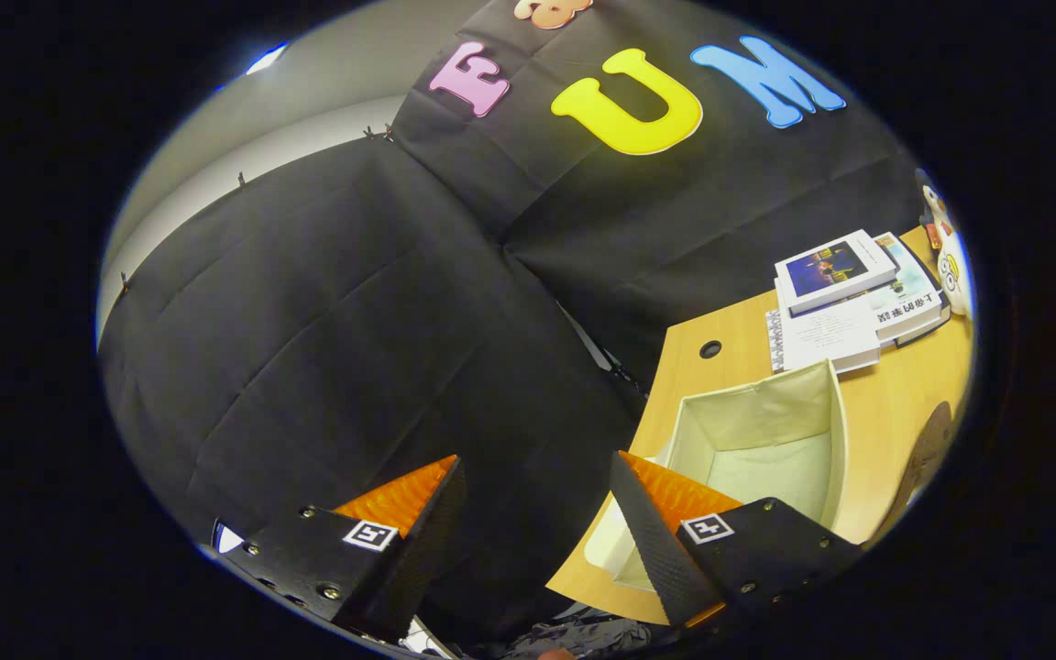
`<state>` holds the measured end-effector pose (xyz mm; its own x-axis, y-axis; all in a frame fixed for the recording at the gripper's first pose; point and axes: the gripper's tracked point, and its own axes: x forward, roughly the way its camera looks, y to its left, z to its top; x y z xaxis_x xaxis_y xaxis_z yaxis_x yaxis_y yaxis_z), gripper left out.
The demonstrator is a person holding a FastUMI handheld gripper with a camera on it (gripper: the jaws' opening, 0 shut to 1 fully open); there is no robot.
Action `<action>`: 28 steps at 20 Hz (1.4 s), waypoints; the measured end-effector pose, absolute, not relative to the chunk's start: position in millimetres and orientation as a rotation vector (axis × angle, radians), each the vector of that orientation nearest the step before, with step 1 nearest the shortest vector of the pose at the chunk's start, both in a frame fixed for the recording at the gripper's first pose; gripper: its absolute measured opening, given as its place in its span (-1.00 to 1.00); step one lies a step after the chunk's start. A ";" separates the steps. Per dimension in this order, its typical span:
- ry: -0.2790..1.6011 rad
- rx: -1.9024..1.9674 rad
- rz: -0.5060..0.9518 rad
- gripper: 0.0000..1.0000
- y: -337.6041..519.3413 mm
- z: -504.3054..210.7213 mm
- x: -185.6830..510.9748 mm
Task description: Open the storage box then place both shoes into the box .Put the left shoe in first, then the right shoe, with the right side of both shoes facing outward in a uniform manner.
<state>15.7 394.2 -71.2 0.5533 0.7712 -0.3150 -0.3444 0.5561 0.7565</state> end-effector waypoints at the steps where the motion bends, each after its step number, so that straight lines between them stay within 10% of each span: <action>1: 0.694 0.683 0.718 0.94 387.7 -71.2 16.0; 28: 0.808 0.396 0.310 0.94 134.0 -209.5 7.7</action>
<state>7.7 134.0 -209.5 0.6530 0.4135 -0.6345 -0.1170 0.8828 0.4549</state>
